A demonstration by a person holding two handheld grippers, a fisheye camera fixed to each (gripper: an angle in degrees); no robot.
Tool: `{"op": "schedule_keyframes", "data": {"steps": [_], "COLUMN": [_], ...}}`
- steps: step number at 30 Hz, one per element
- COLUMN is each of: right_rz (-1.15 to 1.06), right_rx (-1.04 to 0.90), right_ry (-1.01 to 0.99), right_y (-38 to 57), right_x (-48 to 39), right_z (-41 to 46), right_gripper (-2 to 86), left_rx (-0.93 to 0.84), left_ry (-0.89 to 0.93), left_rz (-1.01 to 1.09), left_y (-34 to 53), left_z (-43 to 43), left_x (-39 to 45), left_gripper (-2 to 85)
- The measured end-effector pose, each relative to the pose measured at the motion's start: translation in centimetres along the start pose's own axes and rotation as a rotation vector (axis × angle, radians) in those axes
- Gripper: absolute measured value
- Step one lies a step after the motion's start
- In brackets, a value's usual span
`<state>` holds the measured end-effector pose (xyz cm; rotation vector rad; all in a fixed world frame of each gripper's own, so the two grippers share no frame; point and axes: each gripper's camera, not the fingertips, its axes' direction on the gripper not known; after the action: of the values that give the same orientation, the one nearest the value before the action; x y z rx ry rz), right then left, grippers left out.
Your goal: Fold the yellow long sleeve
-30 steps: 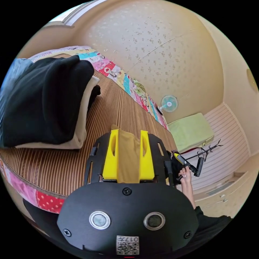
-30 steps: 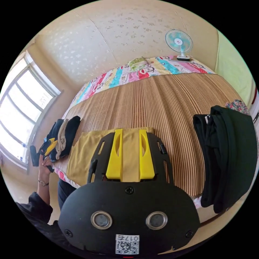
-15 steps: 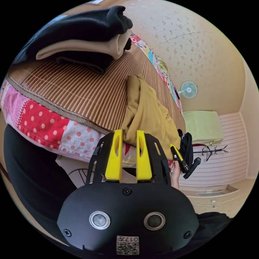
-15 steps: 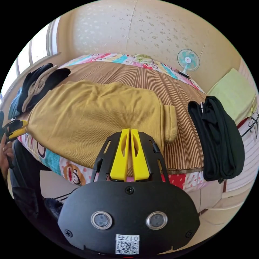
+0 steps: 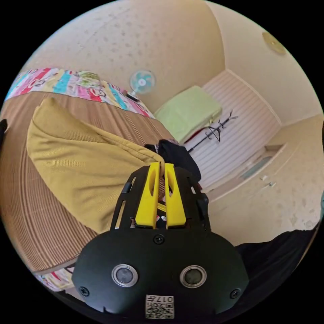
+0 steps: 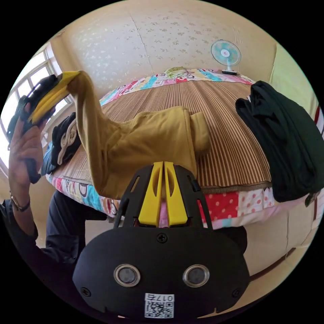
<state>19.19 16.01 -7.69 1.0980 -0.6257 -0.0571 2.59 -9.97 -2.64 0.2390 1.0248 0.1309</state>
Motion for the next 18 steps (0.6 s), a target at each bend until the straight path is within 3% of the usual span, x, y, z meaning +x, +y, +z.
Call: {"op": "schedule_keyframes", "data": {"steps": [2, 5, 9, 13, 18], "right_rz": [0.05, 0.159, 0.265, 0.332, 0.449], "right_rx": [0.012, 0.031, 0.001, 0.008, 0.031], "right_ry": [0.008, -0.043, -0.235, -0.409, -0.67], "right_y": [0.9, 2.6, 4.1, 3.9, 2.6], "right_x": [2.3, 6.4, 11.5, 14.2, 17.4], "right_z": [-2.9, -6.9, -9.3, -10.2, -10.8], "right_gripper": [0.7, 1.2, 3.3, 7.4, 13.3], "left_rx": [-0.11, -0.127, 0.016, 0.134, -0.061], "left_ry": [0.0, -0.005, -0.039, -0.279, -0.118], "left_rz": [0.065, 0.141, 0.128, -0.266, -0.625], "left_y": [1.4, 3.7, 6.8, 10.8, 13.8], "left_z": [4.2, 4.3, -0.7, -5.8, -2.5], "left_x": [1.9, 3.1, 1.4, -5.6, -13.8], "left_gripper": [4.2, 9.6, 9.8, 12.9, 16.0]}}
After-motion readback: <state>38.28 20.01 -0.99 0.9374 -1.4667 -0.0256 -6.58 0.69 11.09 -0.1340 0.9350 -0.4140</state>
